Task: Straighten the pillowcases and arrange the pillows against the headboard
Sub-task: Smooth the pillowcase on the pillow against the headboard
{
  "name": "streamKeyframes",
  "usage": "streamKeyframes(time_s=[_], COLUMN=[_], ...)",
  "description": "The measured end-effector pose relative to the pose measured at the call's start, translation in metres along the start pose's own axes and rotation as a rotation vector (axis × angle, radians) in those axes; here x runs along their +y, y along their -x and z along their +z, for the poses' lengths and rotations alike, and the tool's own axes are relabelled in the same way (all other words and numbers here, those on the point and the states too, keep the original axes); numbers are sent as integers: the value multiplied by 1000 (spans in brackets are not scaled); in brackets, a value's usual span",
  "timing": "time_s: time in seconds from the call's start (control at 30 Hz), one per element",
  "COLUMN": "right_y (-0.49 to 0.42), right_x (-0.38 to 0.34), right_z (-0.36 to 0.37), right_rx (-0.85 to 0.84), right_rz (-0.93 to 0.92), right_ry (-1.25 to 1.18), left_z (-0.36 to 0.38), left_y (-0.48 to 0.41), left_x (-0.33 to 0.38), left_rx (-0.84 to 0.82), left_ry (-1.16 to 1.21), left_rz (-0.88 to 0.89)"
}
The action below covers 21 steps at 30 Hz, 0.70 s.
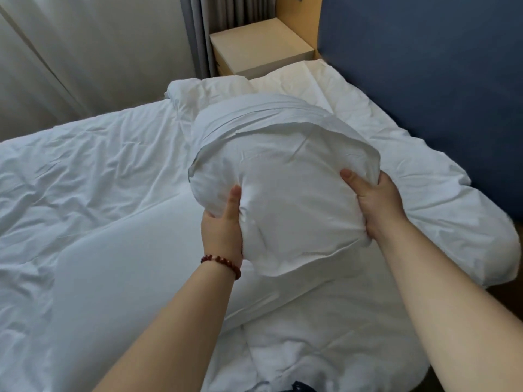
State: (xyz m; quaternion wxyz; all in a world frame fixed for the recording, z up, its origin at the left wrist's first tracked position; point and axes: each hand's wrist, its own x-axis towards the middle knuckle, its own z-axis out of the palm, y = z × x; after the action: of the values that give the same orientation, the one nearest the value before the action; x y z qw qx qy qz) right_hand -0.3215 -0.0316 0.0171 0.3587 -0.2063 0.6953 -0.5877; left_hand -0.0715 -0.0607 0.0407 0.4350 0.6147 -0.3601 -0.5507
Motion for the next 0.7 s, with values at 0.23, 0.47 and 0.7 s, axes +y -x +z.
streamKeyframes(time_s=[0.23, 0.47, 0.7], right_y=[-38, -65, -36], right_x=[-27, -86, -82], right_z=[-138, -228, -243], right_rx=[-20, -95, -391], right_rz=[3, -127, -526], right_ry=[-31, 13, 279], left_z=[132, 239, 257], left_y=[75, 117, 111], left_x=[3, 40, 53], left_rx=[-38, 119, 81], left_ry=[49, -58, -204], left_rz=[109, 223, 409])
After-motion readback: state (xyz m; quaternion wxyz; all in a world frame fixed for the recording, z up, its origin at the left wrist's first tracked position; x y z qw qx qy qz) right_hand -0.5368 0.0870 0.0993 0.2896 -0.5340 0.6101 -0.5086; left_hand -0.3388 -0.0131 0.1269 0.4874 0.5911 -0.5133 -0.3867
